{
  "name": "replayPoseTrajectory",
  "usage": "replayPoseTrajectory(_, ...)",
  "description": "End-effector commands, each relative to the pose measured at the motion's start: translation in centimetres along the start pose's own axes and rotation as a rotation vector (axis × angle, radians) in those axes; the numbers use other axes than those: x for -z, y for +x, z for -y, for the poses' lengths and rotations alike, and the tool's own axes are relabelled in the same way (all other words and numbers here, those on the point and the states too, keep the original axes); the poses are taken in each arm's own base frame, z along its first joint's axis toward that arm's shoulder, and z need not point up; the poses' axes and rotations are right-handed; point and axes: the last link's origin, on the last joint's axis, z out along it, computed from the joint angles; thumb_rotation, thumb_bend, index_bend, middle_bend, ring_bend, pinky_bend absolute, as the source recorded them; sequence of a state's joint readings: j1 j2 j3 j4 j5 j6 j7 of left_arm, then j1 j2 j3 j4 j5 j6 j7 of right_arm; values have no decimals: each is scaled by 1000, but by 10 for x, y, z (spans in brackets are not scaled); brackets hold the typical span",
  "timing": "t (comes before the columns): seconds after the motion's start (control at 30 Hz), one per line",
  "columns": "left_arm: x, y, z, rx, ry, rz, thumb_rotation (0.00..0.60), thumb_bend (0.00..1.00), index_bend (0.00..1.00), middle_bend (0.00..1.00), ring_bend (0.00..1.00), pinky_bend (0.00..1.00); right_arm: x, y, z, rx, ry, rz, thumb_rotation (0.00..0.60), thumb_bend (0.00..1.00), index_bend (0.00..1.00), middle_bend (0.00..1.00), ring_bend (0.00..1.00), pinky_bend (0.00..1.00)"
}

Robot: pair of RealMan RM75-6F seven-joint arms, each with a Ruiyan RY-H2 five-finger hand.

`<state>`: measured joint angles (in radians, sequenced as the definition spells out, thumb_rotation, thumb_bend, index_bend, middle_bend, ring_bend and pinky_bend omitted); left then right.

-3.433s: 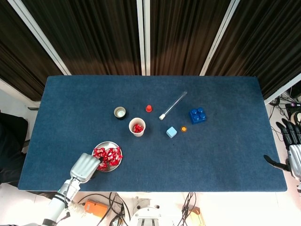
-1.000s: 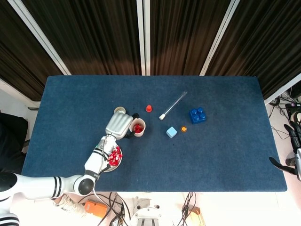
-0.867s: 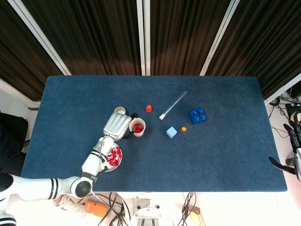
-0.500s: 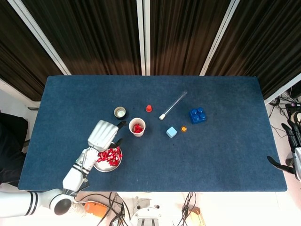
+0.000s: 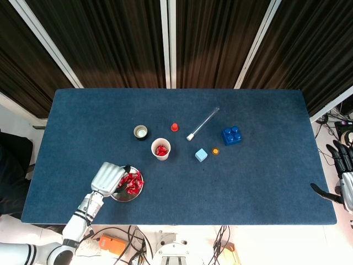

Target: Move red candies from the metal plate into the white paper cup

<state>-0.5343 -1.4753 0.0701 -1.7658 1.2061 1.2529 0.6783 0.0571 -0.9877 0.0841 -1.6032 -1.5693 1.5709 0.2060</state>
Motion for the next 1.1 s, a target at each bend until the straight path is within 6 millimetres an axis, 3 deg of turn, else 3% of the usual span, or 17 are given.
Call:
replayPoseTrajectory(0.03,5,-5,4,0,22,17,600,238,433,923,839,832,0,0,1,1,0,0,600,277,0,28,0,0)
replayPoseTrajectory(0.27,11,-18,8,18,42,51,600,238,436,923,837,832,-2,-4,3,-3,5,13,600,277,0,28,0,0)
replayPoseTrajectory(0.8,2,-32,12,-7,58,92,600,253,440,923,837,832,-2,-3,2,-1,-1,12,600,277,0,28,0,0)
replayPoseTrajectory(1.1,1,-36,11,9,51,111,600,330,533,923,837,832,-3,-4,2,0,-2,14,600,277,0,28,0,0)
